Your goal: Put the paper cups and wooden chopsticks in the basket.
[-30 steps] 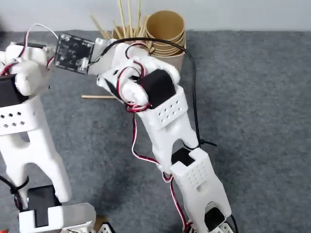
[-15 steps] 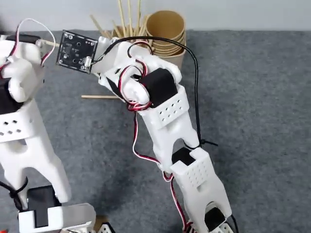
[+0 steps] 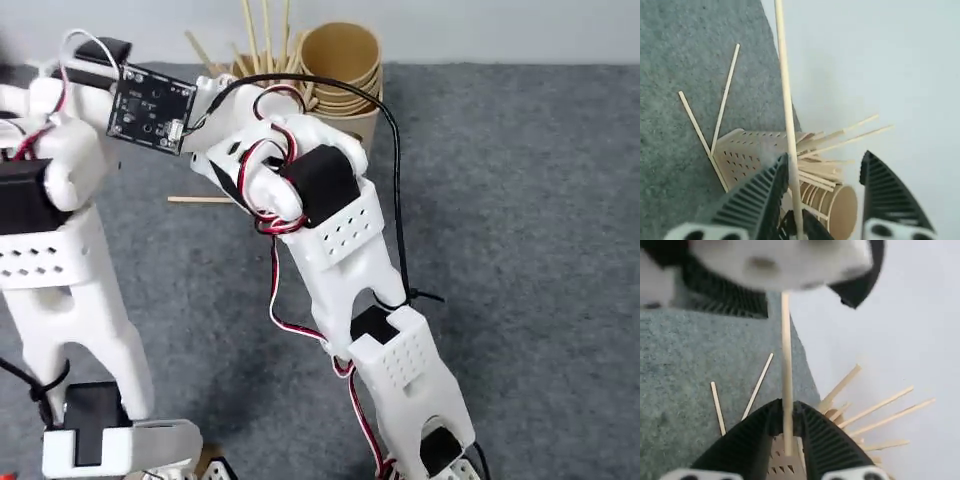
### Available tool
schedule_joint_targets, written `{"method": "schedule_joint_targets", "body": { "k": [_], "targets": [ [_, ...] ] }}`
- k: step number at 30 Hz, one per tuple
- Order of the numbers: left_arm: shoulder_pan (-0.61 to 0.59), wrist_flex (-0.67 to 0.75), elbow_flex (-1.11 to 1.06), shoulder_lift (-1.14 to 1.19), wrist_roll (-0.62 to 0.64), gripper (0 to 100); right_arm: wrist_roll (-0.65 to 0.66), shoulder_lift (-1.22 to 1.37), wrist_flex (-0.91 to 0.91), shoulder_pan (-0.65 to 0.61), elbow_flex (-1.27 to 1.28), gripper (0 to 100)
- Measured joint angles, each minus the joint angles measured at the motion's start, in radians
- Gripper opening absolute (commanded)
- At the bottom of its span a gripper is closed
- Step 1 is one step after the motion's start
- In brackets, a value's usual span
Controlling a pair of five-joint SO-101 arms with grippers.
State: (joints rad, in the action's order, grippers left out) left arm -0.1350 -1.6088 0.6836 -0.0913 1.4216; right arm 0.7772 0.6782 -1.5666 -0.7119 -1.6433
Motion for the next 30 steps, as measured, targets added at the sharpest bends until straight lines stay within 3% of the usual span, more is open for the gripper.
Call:
{"method": "schedule_joint_targets", "body": {
  "k": [8,17,30],
  "targets": [
    [0.017,0.0,-0.086,-0.002,0.0,1,0.002,-0.009,0.0,0.0,0.0,0.8],
    [-0.029,0.005,-0.138,0.0,-0.003,1,0.005,-0.009,0.003,-0.003,0.0,0.8],
    [-0.164,0.189,-0.098,0.0,-0.003,1,0.005,-0.009,0.003,-0.003,0.0,0.8]
  ]
}}
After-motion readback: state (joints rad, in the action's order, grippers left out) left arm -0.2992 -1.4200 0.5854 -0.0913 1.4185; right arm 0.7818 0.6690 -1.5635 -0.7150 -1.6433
